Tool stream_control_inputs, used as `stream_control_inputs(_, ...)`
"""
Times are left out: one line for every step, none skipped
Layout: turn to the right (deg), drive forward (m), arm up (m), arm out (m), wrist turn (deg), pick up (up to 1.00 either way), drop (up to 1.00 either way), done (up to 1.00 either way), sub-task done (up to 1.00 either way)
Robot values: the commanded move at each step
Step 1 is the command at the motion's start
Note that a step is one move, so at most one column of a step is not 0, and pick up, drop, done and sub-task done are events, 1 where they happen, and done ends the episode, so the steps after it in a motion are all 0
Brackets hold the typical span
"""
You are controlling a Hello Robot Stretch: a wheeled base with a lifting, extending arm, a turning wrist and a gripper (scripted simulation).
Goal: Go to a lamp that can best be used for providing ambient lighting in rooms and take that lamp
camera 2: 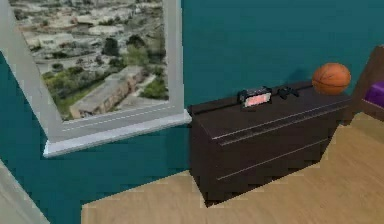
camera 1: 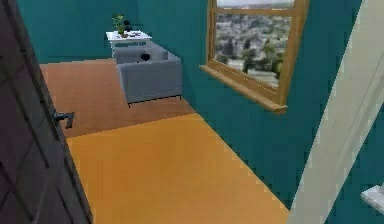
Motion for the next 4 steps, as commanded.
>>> stream_control_inputs(-12.0,0.0,0.0,0.0,0.0,0.0,0.0,0.0,0.0)
stream_control_inputs(0.0,0.9,0.0,0.0,0.0,0.0,0.0,0.0,0.0)
stream_control_inputs(-9.0,0.0,0.0,0.0,0.0,0.0,0.0,0.0,0.0)
stream_control_inputs(0.0,0.6,0.0,0.0,0.0,0.0,0.0,0.0,0.0)
